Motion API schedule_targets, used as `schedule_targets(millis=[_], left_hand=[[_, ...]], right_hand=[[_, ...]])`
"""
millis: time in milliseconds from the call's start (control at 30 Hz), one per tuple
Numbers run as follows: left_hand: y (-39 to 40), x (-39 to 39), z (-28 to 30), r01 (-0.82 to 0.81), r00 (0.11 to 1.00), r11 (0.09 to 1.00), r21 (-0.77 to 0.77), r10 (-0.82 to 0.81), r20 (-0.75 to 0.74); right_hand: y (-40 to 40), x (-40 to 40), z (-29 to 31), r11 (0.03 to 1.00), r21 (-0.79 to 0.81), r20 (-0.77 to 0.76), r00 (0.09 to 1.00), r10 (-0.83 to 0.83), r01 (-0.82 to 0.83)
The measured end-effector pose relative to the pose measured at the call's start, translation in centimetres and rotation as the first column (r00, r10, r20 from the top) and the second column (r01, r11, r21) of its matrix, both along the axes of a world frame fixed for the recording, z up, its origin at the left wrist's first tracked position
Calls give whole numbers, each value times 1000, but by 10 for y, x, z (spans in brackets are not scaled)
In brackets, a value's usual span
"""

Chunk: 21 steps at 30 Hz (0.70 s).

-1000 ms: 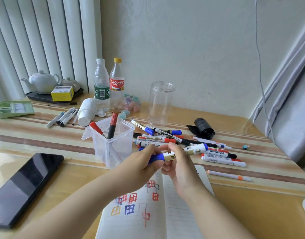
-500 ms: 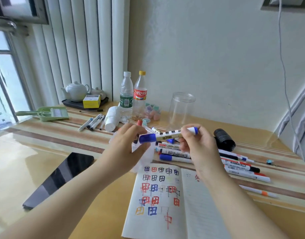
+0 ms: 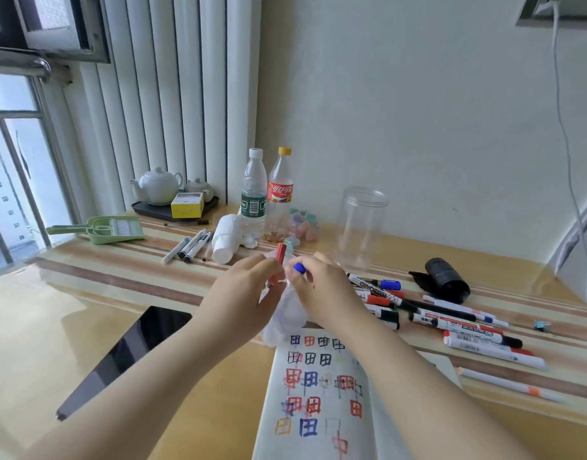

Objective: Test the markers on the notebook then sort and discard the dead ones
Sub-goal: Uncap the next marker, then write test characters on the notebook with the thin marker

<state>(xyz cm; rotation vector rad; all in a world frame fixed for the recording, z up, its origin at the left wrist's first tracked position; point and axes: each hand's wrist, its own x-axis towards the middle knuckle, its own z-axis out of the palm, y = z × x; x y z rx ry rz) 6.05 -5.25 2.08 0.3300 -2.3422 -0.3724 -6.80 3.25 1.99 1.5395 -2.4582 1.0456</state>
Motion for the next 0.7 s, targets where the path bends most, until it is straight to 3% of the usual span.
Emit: schedule_targets(millis=[200, 400, 567, 700], left_hand=[[19, -17, 2, 100, 995, 994, -50, -101, -20], [53, -53, -10, 217, 976, 974, -64, -214, 50], [78, -86, -30, 305, 941, 952, 10, -302, 152], [97, -105, -40, 333, 916, 942, 49, -335, 219]], right_hand=[[28, -11, 1, 999, -30, 57, 998, 17, -15], [105, -58, -20, 984, 34, 82, 981, -175, 173], [191, -105, -39, 891, 233, -40, 920, -390, 389], [244, -126, -48, 796, 429, -146, 902, -406, 427]])
